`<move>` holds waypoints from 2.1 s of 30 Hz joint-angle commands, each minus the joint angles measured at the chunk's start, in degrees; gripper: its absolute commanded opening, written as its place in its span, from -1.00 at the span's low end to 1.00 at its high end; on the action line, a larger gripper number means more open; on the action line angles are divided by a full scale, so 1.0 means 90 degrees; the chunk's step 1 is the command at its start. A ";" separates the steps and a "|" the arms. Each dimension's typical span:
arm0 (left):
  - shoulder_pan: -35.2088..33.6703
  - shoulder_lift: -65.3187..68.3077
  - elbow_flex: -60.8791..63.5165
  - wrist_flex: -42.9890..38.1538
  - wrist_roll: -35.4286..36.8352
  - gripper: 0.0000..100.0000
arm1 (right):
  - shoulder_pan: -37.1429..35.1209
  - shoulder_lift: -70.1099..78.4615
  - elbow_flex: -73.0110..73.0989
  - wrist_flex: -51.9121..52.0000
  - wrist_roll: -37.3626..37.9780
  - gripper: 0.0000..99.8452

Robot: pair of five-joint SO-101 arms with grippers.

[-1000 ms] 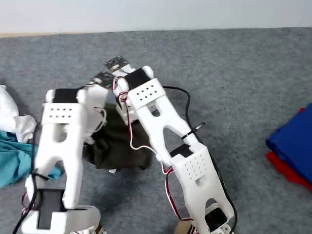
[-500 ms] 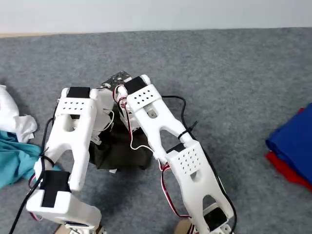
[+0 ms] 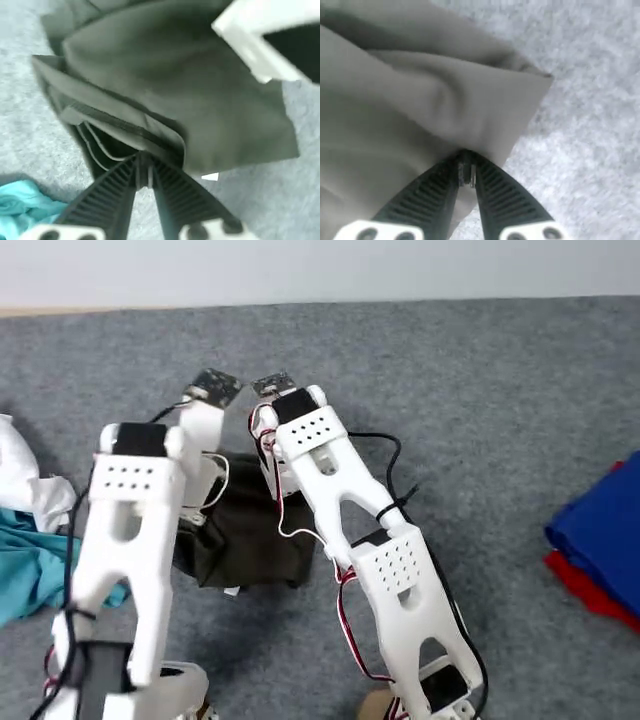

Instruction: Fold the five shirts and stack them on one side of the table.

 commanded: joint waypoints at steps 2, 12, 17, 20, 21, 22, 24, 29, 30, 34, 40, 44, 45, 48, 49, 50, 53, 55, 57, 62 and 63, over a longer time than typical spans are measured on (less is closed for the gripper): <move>-0.0010 -0.0635 -0.0161 0.0010 0.1055 -0.99 | 0.0083 -0.0142 -0.0557 0.0317 -0.0107 -0.98; -0.0020 -0.0654 0.0650 -0.0068 0.2335 -0.99 | 0.0054 -0.0083 -0.1807 0.0317 -0.0332 -0.98; -0.0410 -0.0664 0.1363 -0.0791 0.3575 -1.00 | 0.0054 -0.0063 -0.1807 0.0288 -0.1768 -0.98; -0.0606 -0.0654 0.1656 -0.1133 0.3897 -1.00 | 0.0044 0.0083 -0.1827 0.0220 -0.2198 -0.98; -0.0606 -0.0654 0.1753 -0.1162 0.3917 -1.00 | 0.0015 0.0171 -0.1827 0.0220 -0.2198 -0.98; -0.0586 -0.0654 0.1841 -0.1162 0.3917 -1.00 | -0.0034 0.0288 -0.1827 0.0190 -0.2198 -0.98; -0.0576 -0.0645 0.2027 -0.1192 0.3917 -1.00 | -0.0122 0.0532 -0.1836 0.0190 -0.2208 -0.98; -0.0586 -0.0645 0.2271 -0.1504 0.3917 -1.00 | -0.0269 0.0923 -0.1846 0.0181 -0.2208 -0.98; -0.0586 -0.0645 0.2271 -0.1573 0.3917 -1.00 | -0.0269 0.0982 -0.1846 0.0181 -0.2208 -0.98; -0.0576 -0.0703 0.2203 -0.1817 0.4366 -1.00 | -0.0249 0.1070 -0.1846 0.0181 -0.2208 -0.98; -0.0576 -0.0703 0.1304 -0.1055 0.4659 -1.00 | -0.0259 0.1001 -0.2042 0.0259 -0.2208 -0.98; -0.0479 -0.0645 0.1177 -0.1035 0.5001 -1.00 | -0.0249 0.1031 -0.2383 0.0249 -0.2208 -0.98; -0.0381 -0.0645 0.1304 -0.1162 0.5060 -1.00 | -0.0249 0.1050 -0.2413 0.0239 -0.2208 -0.98; -0.0039 -0.0645 0.1822 -0.1690 0.5216 -1.00 | -0.0259 0.1060 -0.2413 0.0200 -0.2208 -0.98; 0.0059 -0.0654 0.1998 -0.1895 0.5275 -1.00 | -0.0259 0.1060 -0.2413 0.0200 -0.2198 -0.98; 0.0137 -0.0654 0.2154 -0.2090 0.5324 -1.00 | -0.0249 0.1060 -0.2413 0.0200 -0.2198 -0.98; 0.0322 -0.0654 0.2584 -0.2667 0.5372 -1.00 | -0.0239 0.1060 -0.2413 0.0210 -0.2198 -0.98; 0.0342 -0.0645 0.2857 -0.2999 0.5411 -1.00 | -0.0239 0.1060 -0.2413 0.0210 -0.2198 -0.98; 0.0303 -0.0645 0.3101 -0.3145 0.5411 -1.00 | -0.0239 0.1060 -0.2413 0.0210 -0.2198 -0.98; 0.0176 -0.0654 0.3404 -0.2842 0.5382 -1.00 | -0.0239 0.1177 -0.2452 0.0249 -0.2178 -0.98; 0.0039 -0.0654 0.3404 -0.2784 0.5372 -1.00 | -0.0230 0.1226 -0.2452 0.0249 -0.2178 -0.98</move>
